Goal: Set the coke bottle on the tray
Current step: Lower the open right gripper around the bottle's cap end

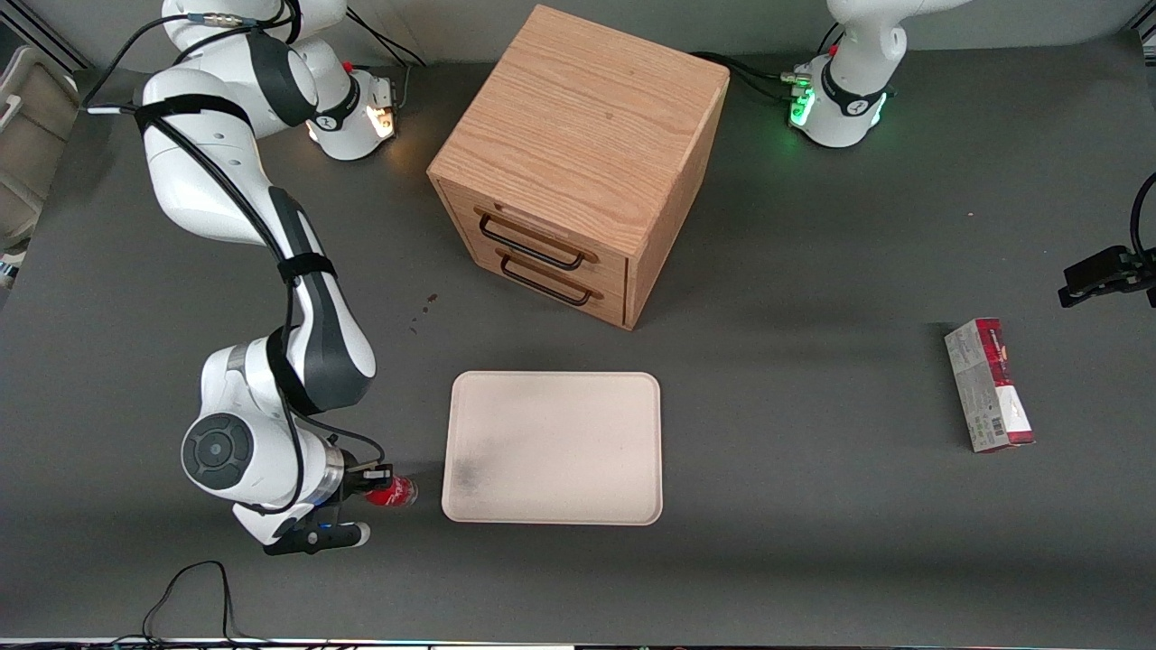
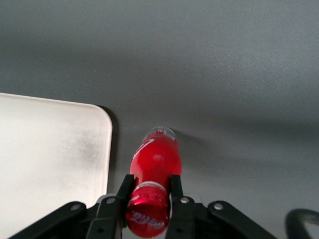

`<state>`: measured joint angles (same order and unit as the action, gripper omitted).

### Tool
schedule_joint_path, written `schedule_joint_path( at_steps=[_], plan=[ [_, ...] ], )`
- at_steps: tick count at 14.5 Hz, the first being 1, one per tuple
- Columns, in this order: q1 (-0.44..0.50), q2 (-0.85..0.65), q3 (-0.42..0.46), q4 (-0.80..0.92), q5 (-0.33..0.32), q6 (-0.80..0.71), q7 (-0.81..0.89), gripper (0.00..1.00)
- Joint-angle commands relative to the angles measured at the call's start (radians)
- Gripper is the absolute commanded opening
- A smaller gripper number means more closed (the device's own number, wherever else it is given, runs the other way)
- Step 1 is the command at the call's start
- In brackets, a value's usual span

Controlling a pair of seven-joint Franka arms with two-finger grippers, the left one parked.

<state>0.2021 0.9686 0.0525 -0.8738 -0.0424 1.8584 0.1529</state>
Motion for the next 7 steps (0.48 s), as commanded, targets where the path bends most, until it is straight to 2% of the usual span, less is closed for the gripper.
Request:
schedule_joint_path(
  at_steps=[1, 7],
  plan=[
    [0.005, -0.005, 0.004, 0.002, -0.016, -0.030, 0.007, 0.00],
    [0.007, -0.046, 0.006, 0.015, -0.016, -0.117, 0.007, 0.00]
  ],
)
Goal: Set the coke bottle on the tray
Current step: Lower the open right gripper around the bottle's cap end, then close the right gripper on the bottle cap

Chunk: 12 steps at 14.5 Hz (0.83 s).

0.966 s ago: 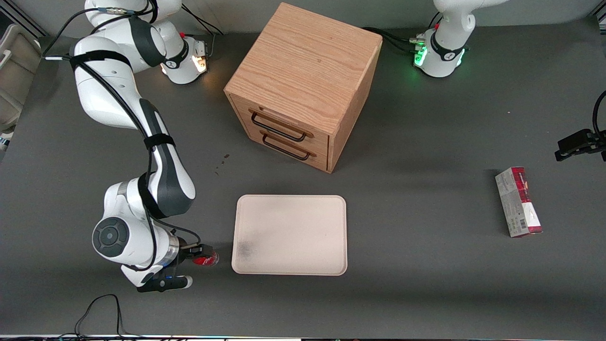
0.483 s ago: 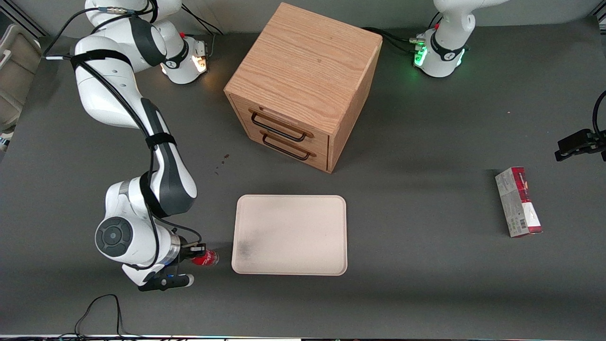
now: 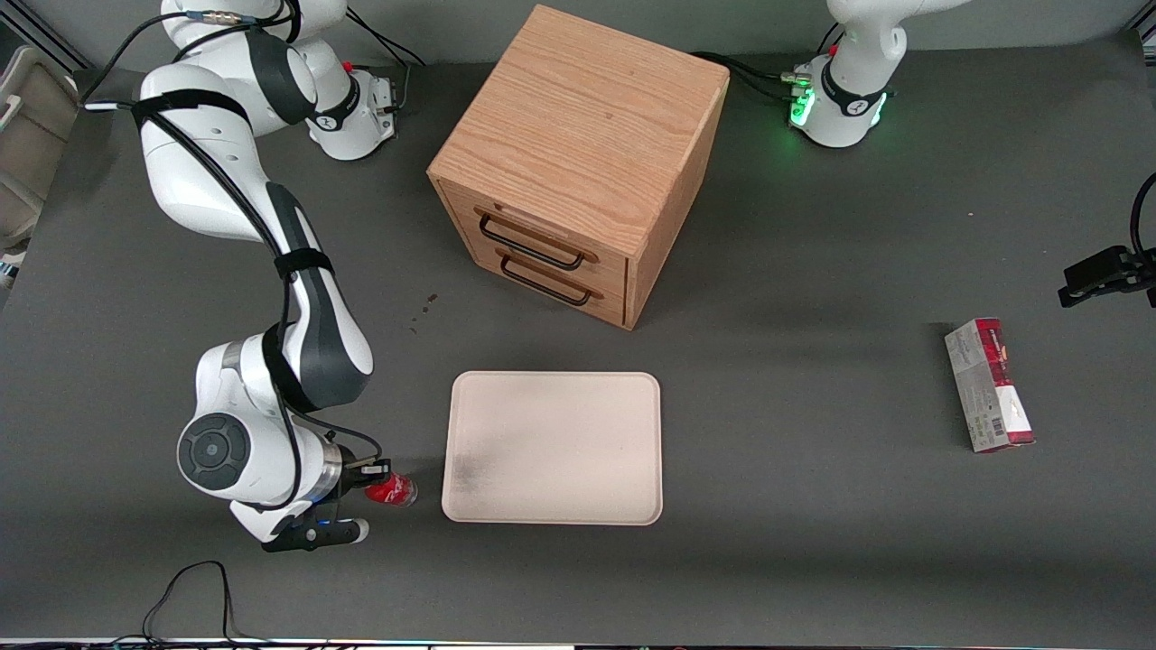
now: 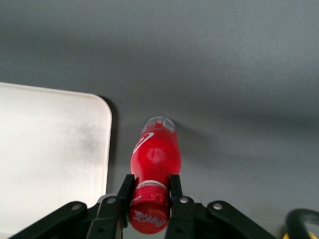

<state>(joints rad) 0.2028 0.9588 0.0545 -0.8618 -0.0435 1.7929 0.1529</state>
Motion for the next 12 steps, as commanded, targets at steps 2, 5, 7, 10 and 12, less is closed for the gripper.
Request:
schedule_joint_path(
  at_steps=[2, 5, 7, 10, 12],
  plan=[
    [0.006, -0.081, 0.002, 0.003, -0.016, -0.108, 0.007, 0.00],
    [0.004, -0.150, 0.001, 0.004, -0.015, -0.194, 0.007, 0.00],
    [0.004, -0.205, 0.001, 0.004, -0.015, -0.262, 0.005, 0.00],
    [0.001, -0.310, 0.005, 0.004, -0.013, -0.366, 0.005, 0.00],
    [0.001, -0.371, 0.007, 0.004, -0.009, -0.429, 0.005, 0.00]
  ],
)
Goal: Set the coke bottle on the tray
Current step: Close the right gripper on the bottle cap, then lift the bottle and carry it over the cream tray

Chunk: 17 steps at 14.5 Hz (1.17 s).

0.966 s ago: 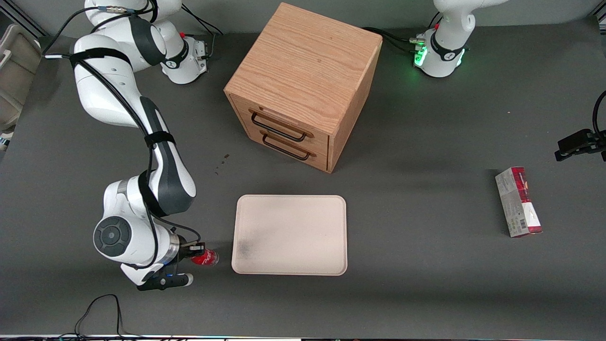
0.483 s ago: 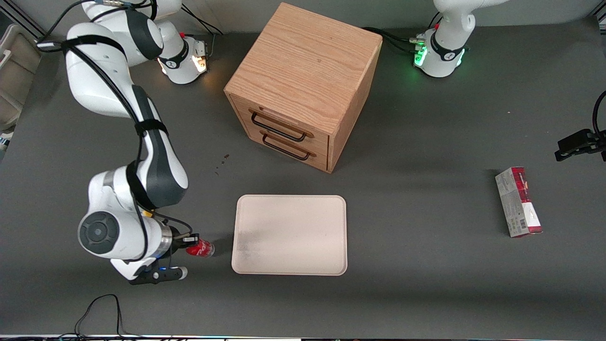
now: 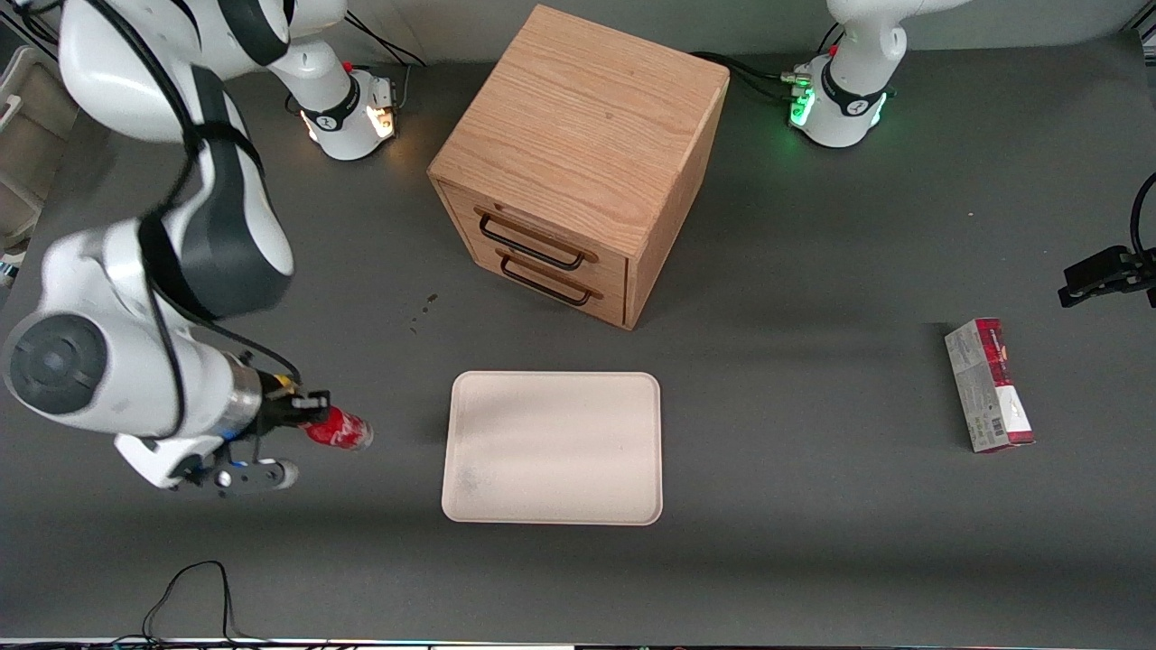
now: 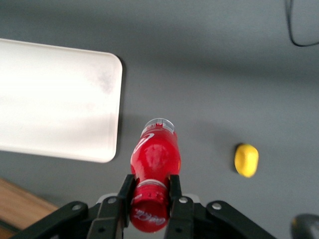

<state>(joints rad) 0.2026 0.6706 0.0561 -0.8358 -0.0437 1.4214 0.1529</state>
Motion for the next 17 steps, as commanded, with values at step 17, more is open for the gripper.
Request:
schedule_joint_path(
  at_steps=[17],
  plan=[
    [0.132, -0.075, 0.134, -0.019, -0.065, 0.042, 0.244, 0.00]
  ],
)
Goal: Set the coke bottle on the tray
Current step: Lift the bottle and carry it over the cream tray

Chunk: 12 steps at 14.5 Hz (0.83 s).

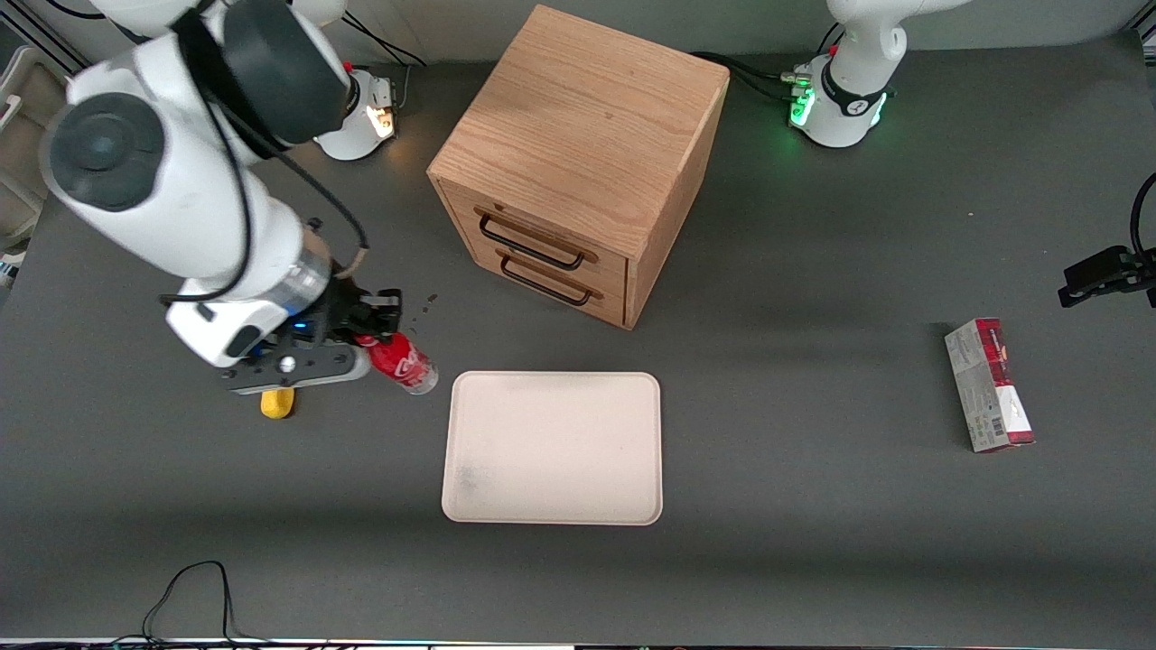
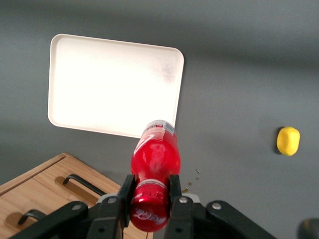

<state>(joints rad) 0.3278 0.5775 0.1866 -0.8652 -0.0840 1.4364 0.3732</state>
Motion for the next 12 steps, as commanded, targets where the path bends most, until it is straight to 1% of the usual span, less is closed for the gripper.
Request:
schedule_joint_path(
  at_steps=[1, 8, 12],
  plan=[
    [0.007, 0.037, 0.004, 0.009, -0.025, 0.048, 0.023, 0.00],
    [-0.001, 0.261, -0.004, 0.028, -0.025, 0.281, 0.009, 0.00],
    [-0.004, 0.341, -0.009, 0.028, -0.028, 0.372, 0.004, 0.00]
  ],
)
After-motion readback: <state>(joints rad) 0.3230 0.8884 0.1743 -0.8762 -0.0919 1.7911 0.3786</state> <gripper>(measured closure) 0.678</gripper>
